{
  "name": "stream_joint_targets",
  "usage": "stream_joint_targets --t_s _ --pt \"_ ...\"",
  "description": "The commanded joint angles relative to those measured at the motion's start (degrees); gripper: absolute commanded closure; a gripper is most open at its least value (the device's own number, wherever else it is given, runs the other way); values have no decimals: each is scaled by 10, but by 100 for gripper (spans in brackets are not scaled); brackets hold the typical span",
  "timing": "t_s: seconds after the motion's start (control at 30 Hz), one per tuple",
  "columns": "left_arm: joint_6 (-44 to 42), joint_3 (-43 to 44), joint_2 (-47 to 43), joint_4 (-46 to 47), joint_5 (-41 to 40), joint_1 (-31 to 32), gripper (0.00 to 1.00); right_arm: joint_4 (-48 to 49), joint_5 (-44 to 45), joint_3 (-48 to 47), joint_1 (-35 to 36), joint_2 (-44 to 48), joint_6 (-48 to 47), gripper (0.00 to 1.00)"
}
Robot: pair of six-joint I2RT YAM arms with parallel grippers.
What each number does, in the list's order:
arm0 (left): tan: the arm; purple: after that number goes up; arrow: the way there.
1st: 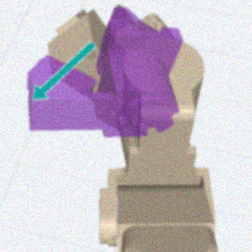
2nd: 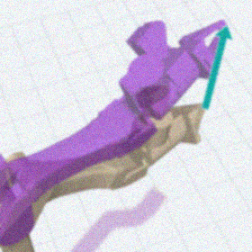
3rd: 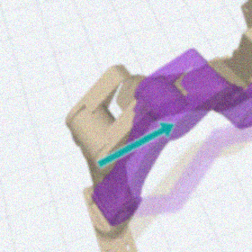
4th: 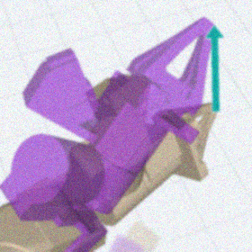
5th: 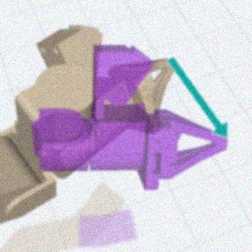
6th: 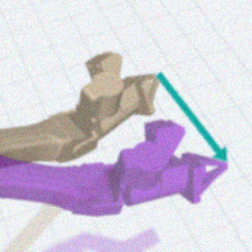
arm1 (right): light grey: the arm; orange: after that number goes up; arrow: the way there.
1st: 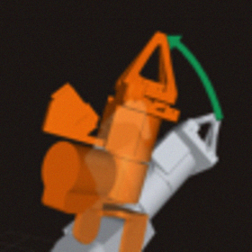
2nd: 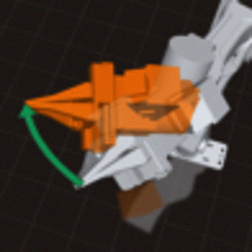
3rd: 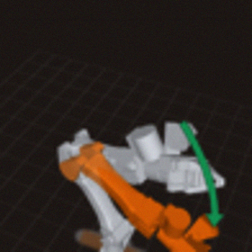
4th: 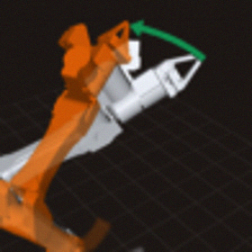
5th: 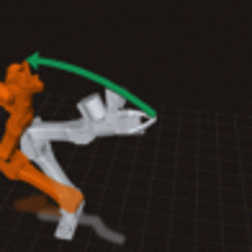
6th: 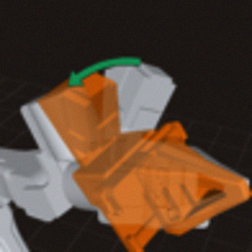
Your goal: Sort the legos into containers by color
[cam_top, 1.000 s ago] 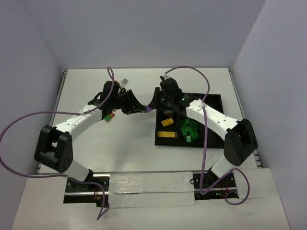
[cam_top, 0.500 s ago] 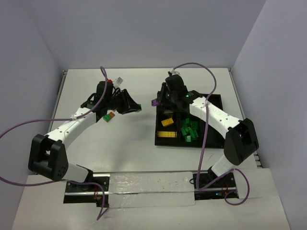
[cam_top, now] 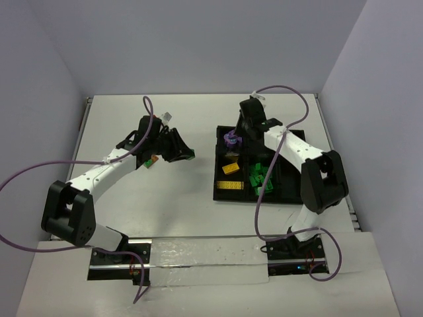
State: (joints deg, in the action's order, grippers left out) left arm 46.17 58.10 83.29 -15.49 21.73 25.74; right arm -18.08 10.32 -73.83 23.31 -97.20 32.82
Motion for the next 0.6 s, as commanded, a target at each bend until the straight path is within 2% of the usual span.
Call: stream_joint_targets --t_s 0.0,0.1,0.17,0.27,0.37,0.47,0.57 --pt "-8 32 -3 -22 -27 3 100 12 0 -43 0 -21 -14 58" --pt "-8 37 -4 -26 -29 4 100 4 3 -51 0 -23 -19 31" --pt "-8 41 -4 -29 -32 5 100 3 7 -52 1 -8 -24 27" --pt "-9 45 -4 -31 -35 5 100 23 -12 -33 4 33 -44 30" --pt "-27 60 8 -44 -36 5 100 76 -123 19 22 87 -92 32" --pt "-52 66 14 -53 -48 5 100 67 -211 29 41 100 -107 29" --pt "-74 75 21 -62 -45 5 100 65 -252 54 75 122 -116 29"
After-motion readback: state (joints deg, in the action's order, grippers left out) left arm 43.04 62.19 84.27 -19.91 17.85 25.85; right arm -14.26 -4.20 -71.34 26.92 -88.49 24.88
